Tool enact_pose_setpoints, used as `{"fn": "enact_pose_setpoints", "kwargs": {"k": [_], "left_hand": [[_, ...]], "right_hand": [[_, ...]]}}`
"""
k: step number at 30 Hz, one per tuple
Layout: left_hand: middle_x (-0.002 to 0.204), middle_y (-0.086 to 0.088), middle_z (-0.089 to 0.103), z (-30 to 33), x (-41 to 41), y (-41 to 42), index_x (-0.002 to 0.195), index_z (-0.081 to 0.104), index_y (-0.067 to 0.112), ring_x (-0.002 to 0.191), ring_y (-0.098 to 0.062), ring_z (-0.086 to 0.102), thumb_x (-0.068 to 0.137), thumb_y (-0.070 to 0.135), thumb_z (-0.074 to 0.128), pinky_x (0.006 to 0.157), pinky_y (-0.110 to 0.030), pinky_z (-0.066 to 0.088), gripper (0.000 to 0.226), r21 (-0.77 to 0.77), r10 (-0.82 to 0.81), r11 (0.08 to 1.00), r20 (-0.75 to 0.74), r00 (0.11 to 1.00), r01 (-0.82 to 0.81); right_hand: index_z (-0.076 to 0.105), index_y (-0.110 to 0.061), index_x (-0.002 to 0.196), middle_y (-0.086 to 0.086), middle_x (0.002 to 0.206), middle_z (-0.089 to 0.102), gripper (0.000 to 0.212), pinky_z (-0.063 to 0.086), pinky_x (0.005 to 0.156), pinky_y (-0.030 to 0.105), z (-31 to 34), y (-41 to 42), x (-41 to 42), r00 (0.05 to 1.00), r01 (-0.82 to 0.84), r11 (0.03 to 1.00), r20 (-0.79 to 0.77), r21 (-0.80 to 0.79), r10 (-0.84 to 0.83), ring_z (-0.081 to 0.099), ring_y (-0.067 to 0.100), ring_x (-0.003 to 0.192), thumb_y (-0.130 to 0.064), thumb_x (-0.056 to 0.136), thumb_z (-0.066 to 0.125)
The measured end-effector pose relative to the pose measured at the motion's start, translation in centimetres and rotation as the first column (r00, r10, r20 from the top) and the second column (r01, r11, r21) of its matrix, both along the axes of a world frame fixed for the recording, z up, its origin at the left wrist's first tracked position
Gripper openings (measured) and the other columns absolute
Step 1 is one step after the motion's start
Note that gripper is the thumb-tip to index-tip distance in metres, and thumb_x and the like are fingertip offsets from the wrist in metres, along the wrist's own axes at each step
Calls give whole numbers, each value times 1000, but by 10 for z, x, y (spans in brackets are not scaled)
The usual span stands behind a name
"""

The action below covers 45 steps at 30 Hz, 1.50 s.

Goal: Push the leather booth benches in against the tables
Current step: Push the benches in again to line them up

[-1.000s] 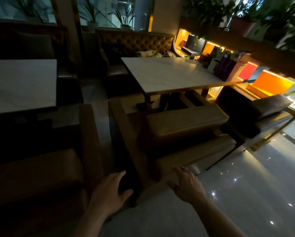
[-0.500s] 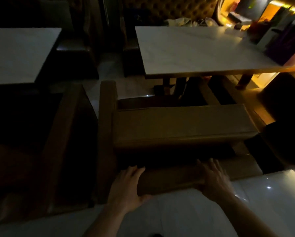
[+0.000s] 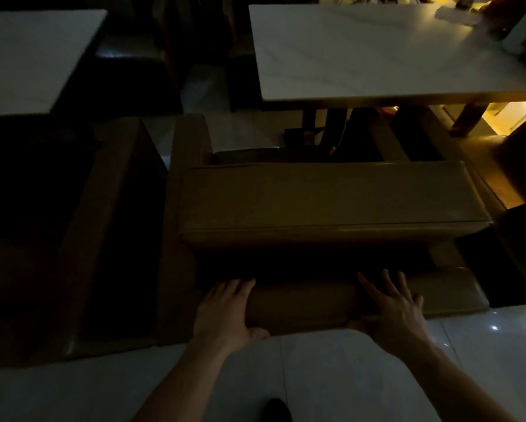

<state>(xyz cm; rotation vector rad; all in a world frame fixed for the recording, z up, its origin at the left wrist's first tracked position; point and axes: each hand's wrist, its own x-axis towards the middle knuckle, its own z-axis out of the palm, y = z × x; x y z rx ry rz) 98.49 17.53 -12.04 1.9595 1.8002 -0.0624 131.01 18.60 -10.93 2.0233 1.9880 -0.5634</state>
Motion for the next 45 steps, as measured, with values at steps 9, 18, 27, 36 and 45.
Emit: {"fn": "enact_pose_setpoints", "kwargs": {"k": [9,18,27,36,45], "left_hand": [[159,8,25,-4,-12,-29,151,16,39,145,-19,19,68,76,63,121,-37,11,102,51,57,997,25,998,-59],[158,14,24,-3,-47,-89,150,15,43,145,-15,19,67,78,58,118,-32,8,99,59,68,996,-11,998,-68],[162,16,12,-7,-73,-83,152,12,41,149,-10,3,71,66,69,119,-31,-3,102,6,25,1000,28,999,-25],[163,14,11,-12,-77,-43,153,13,39,149,-10,0,71,64,73,121,-32,-4,104,17,22,1000,47,999,-23],[162,7,18,-8,-71,-35,153,11,36,148,-17,11,75,65,67,120,-35,-1,100,86,86,993,3,996,-85]], "right_hand": [[-17,-43,151,10,165,-18,108,15,117,68,6,-11,-16,999,-23,992,31,-121,27,-20,43,148,-78,79,55],[-20,-44,150,8,163,-25,115,11,116,72,2,-57,-53,999,5,974,32,-225,2,-24,44,146,-81,74,58],[-20,-48,149,9,164,-23,114,12,116,71,5,-54,-80,999,43,968,16,-248,-41,-22,43,148,-80,73,60],[-18,-49,150,10,164,-23,115,11,116,70,7,-17,-84,998,59,973,0,-221,-60,-21,42,148,-81,72,60],[-16,-45,152,9,165,-18,108,17,117,67,7,-12,-83,1000,-18,992,7,-126,19,-17,41,150,-81,77,53]]}}
